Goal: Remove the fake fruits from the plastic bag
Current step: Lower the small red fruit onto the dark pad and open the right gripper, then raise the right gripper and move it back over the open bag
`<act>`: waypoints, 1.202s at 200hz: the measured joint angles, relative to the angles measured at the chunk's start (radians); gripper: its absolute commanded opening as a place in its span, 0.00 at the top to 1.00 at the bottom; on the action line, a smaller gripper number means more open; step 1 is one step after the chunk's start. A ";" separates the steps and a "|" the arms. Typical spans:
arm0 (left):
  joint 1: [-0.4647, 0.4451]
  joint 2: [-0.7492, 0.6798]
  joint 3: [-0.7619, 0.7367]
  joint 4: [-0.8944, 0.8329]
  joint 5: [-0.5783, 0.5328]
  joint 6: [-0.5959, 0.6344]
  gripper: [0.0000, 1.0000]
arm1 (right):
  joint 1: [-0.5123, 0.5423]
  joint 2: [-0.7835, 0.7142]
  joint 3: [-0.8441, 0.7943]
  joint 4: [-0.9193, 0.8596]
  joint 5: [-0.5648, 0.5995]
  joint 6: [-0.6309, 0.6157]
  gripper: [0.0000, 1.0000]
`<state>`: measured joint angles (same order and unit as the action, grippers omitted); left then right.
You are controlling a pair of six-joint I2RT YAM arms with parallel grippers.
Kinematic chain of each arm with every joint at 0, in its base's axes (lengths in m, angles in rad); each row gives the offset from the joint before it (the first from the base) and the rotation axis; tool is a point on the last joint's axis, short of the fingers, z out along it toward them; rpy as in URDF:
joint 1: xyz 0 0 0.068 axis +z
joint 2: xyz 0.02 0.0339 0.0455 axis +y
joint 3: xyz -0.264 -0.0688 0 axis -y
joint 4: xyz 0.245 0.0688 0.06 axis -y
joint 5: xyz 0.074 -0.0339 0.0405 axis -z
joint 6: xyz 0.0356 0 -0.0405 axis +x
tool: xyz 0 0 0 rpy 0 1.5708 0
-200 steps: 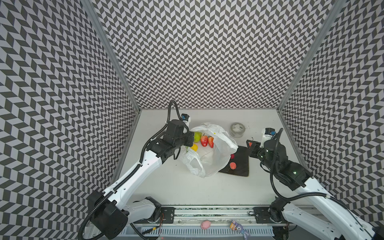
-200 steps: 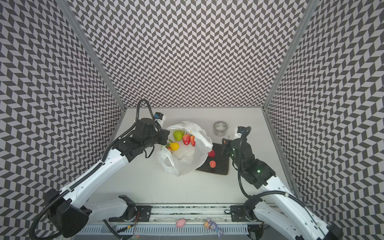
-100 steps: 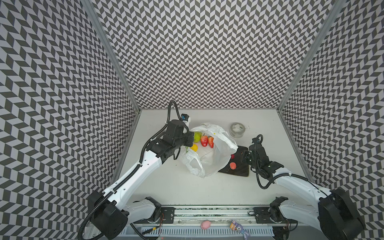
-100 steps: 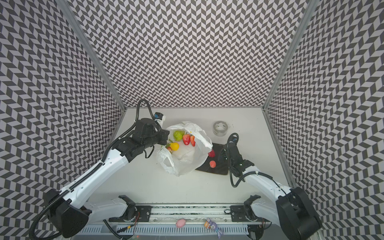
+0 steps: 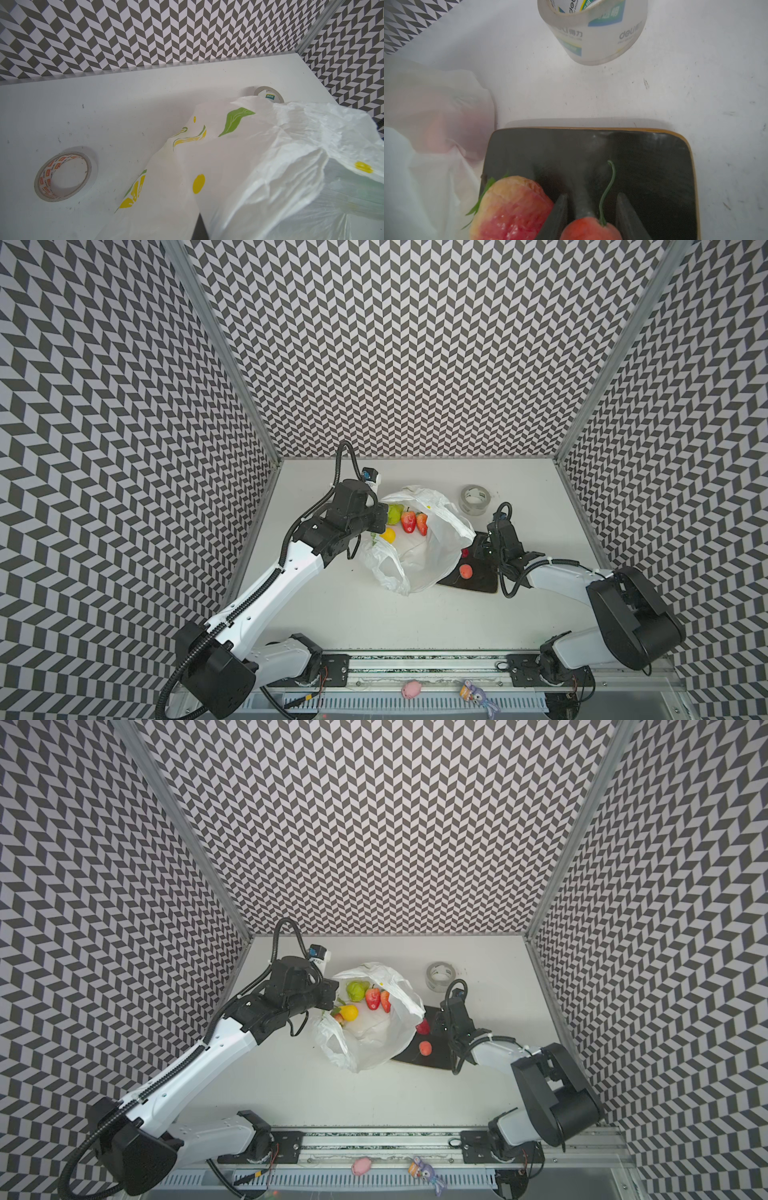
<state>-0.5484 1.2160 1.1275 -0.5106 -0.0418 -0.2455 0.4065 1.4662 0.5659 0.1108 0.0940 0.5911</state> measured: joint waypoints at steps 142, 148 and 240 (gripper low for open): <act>0.000 -0.001 0.000 0.000 -0.007 0.000 1.00 | -0.004 -0.084 0.019 -0.042 -0.006 -0.023 0.20; 0.000 -0.001 0.000 0.000 -0.007 0.000 1.00 | -0.005 -0.104 0.021 -0.051 -0.006 -0.024 0.15; 0.000 -0.001 0.000 0.000 -0.010 0.002 1.00 | -0.013 -0.540 0.075 -0.337 -0.016 -0.076 0.15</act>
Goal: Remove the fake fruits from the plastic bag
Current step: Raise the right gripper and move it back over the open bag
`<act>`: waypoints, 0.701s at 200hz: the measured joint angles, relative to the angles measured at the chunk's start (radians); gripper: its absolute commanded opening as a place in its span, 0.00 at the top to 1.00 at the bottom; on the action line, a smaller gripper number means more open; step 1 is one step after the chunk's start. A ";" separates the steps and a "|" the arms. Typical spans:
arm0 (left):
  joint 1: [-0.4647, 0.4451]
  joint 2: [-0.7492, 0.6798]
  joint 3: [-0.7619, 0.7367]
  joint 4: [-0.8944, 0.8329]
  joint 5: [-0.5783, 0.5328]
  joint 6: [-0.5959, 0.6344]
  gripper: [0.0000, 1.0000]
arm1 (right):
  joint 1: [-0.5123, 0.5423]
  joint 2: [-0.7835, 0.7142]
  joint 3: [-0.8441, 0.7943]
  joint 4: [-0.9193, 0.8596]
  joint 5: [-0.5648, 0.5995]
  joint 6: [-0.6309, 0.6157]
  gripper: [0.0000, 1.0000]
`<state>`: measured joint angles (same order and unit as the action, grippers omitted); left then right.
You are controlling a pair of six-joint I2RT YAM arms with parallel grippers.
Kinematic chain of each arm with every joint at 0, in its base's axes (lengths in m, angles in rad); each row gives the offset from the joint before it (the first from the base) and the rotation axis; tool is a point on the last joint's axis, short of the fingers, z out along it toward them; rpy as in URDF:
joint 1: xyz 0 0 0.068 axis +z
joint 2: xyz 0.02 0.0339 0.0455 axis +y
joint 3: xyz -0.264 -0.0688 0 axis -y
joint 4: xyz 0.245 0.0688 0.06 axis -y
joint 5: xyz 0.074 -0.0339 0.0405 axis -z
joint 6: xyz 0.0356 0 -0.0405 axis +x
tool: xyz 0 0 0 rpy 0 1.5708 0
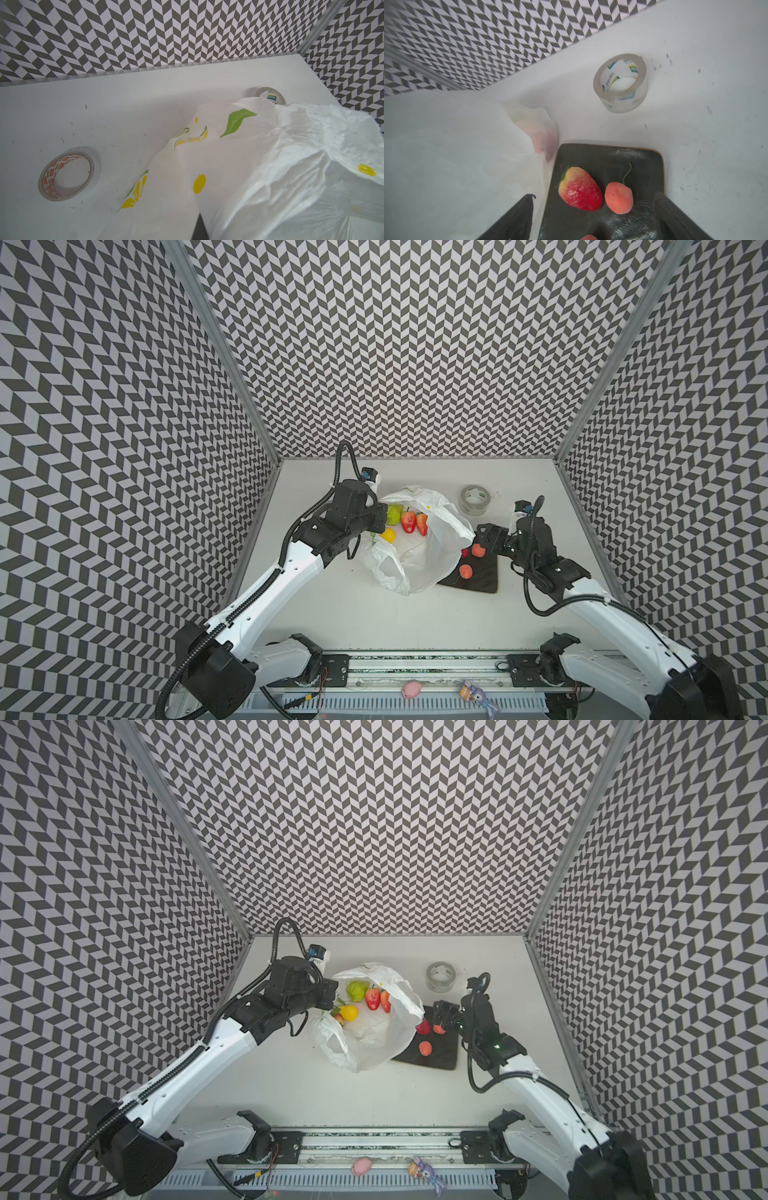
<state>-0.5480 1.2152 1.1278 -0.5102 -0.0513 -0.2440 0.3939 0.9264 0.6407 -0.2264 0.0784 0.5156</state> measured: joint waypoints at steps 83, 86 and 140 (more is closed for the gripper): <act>0.000 0.000 0.005 0.001 0.001 0.009 1.00 | 0.000 -0.233 0.274 -0.191 -0.261 -0.270 0.37; 0.000 0.000 0.005 0.001 0.001 0.009 1.00 | 0.000 -0.233 0.280 -0.193 -0.281 -0.283 0.37; 0.000 0.000 0.015 0.001 0.001 0.011 1.00 | 0.043 -0.240 0.304 -0.192 -0.524 -0.510 0.51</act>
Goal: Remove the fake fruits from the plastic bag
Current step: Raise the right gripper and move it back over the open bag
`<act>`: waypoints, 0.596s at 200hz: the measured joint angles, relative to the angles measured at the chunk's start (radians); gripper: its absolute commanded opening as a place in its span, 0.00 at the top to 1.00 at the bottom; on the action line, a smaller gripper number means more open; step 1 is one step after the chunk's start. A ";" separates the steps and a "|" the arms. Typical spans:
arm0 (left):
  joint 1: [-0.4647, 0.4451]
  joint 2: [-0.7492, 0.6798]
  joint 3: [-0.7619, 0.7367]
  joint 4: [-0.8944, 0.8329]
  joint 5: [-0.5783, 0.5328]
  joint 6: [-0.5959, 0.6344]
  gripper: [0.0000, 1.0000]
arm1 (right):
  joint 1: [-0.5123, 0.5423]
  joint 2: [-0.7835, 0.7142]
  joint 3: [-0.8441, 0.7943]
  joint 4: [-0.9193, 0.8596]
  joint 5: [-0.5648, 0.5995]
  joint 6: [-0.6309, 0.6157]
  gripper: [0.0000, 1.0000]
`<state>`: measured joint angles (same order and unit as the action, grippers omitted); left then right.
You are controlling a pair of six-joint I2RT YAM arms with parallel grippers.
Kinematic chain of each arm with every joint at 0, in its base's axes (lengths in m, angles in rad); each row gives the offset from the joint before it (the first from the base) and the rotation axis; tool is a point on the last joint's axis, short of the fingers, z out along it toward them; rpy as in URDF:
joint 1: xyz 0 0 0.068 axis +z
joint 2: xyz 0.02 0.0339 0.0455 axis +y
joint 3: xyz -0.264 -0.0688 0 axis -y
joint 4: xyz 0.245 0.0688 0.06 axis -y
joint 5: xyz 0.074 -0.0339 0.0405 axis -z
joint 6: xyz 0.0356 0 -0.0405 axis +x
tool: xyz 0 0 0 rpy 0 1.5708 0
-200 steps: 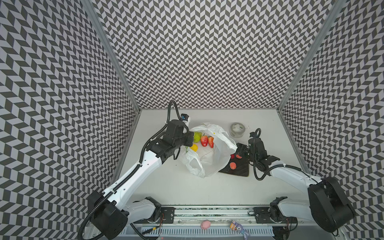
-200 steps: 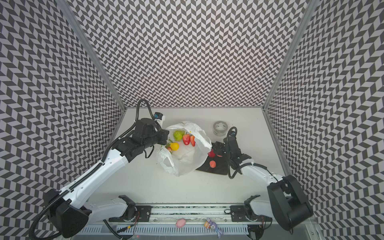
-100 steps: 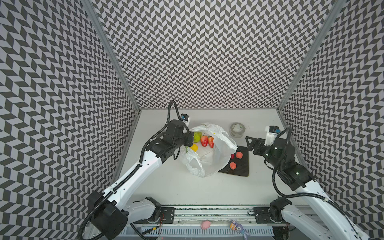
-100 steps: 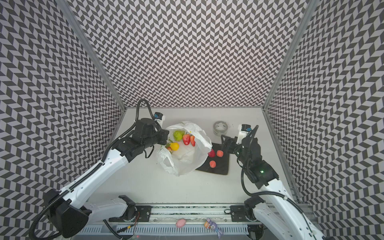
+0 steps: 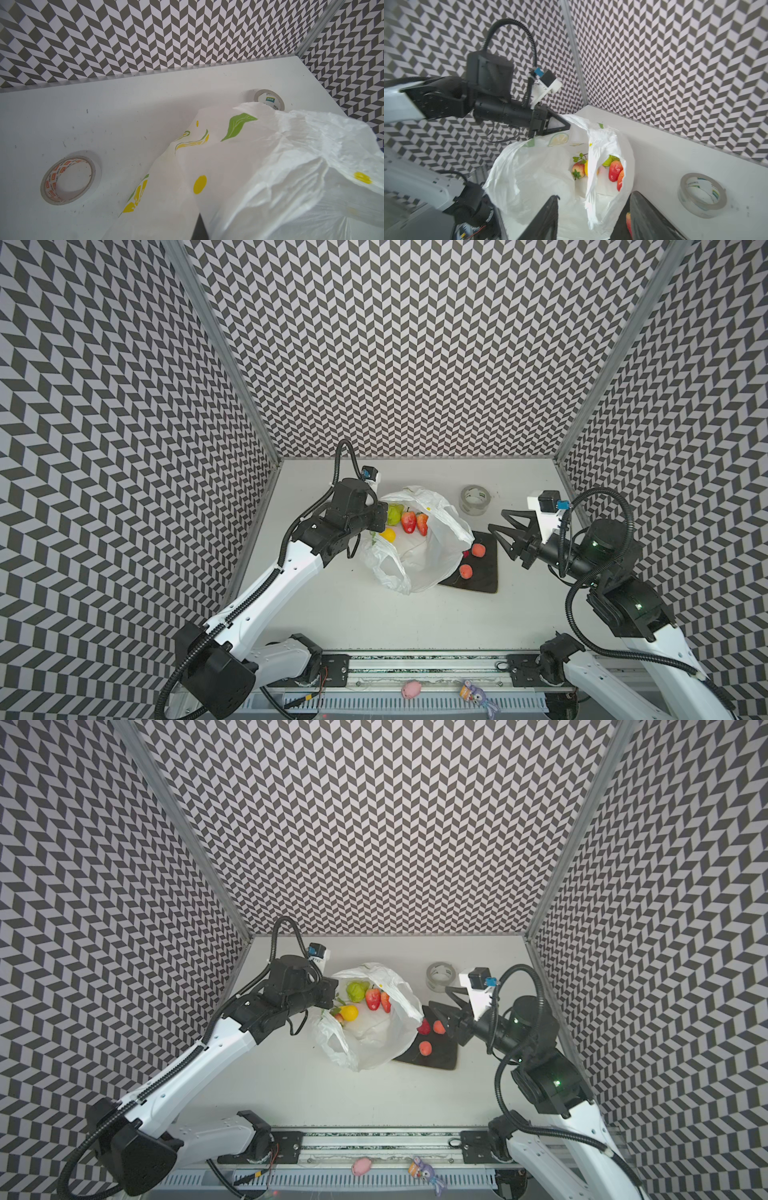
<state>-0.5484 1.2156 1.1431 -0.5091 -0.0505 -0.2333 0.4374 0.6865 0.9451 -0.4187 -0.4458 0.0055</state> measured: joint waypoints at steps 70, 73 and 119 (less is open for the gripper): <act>0.000 0.000 0.001 0.000 0.000 0.000 1.00 | 0.377 0.229 -0.077 0.161 0.156 -0.153 0.63; 0.000 0.000 0.001 0.000 0.000 0.000 1.00 | 0.383 0.240 -0.084 0.169 0.168 -0.153 0.63; 0.000 0.000 0.001 0.000 0.000 0.000 1.00 | 0.462 0.466 -0.129 0.310 0.350 -0.187 0.70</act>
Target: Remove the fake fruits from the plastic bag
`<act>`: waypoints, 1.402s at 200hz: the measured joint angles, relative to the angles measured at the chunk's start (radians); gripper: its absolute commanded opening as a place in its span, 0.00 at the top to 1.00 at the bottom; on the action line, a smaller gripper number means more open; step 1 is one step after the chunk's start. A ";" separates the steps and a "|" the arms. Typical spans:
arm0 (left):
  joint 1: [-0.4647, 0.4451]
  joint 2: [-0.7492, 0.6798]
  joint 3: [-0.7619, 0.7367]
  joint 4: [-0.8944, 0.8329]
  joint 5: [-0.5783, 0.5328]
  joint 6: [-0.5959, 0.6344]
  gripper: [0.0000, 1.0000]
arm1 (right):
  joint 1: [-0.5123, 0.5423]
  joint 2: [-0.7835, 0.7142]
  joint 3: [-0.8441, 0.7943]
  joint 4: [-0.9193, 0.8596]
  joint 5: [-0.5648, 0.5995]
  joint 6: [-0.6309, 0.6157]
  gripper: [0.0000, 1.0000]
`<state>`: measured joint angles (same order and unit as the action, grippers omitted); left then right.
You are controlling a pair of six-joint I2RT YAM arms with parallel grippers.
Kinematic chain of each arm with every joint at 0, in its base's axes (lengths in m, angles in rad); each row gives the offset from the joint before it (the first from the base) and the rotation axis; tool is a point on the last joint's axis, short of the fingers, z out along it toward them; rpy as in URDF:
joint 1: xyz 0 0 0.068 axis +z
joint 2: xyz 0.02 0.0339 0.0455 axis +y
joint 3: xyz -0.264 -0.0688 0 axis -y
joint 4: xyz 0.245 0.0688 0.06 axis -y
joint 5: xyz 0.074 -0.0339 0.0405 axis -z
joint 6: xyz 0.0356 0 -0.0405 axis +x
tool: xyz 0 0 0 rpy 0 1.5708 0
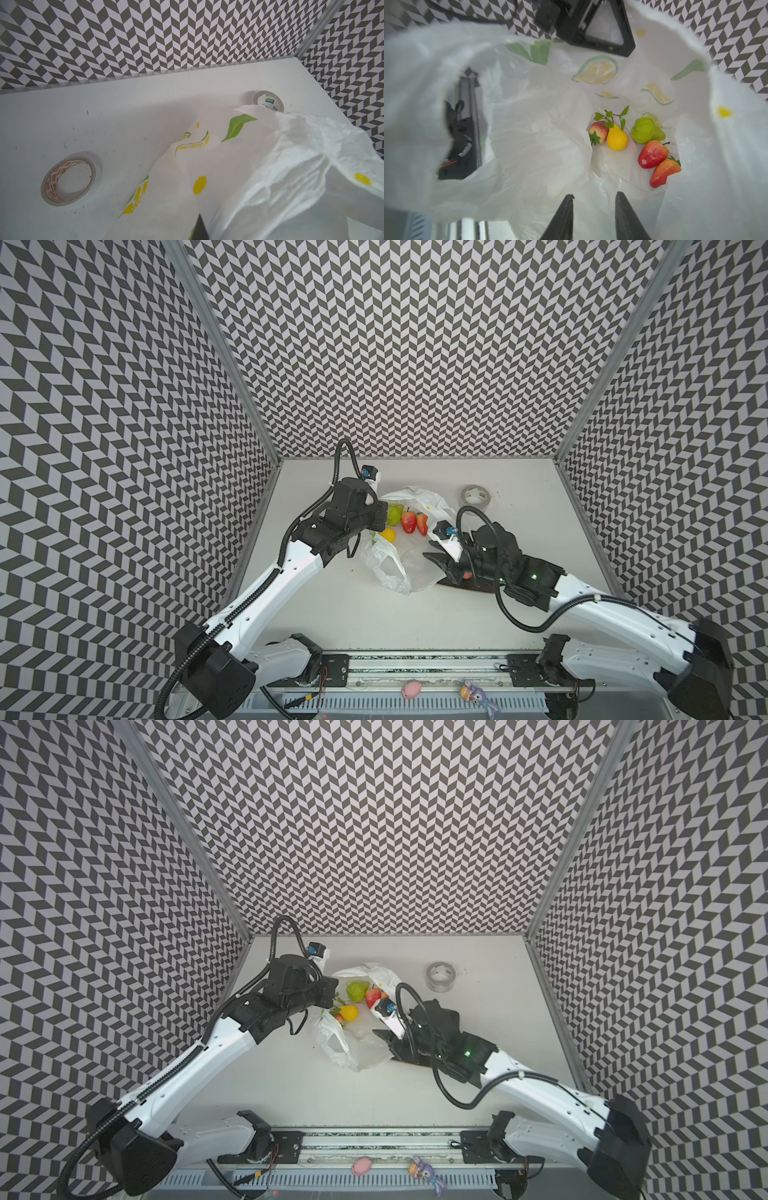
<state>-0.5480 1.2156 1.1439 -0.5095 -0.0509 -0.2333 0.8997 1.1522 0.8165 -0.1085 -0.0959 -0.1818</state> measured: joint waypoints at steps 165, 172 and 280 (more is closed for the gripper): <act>0.000 -0.101 -0.082 0.032 0.094 0.048 1.00 | 0.057 0.380 0.089 0.121 0.303 0.040 0.59; 0.000 -0.121 -0.101 0.037 0.107 0.059 1.00 | 0.051 0.385 0.089 0.122 0.283 0.059 0.56; 0.000 -0.233 -0.253 0.099 0.240 0.240 1.00 | -0.056 0.272 -0.034 0.242 -0.177 0.233 0.39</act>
<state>-0.5480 0.9829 0.8906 -0.4103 0.1894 0.0071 0.8433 1.4239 0.7822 0.1333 -0.2729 0.0509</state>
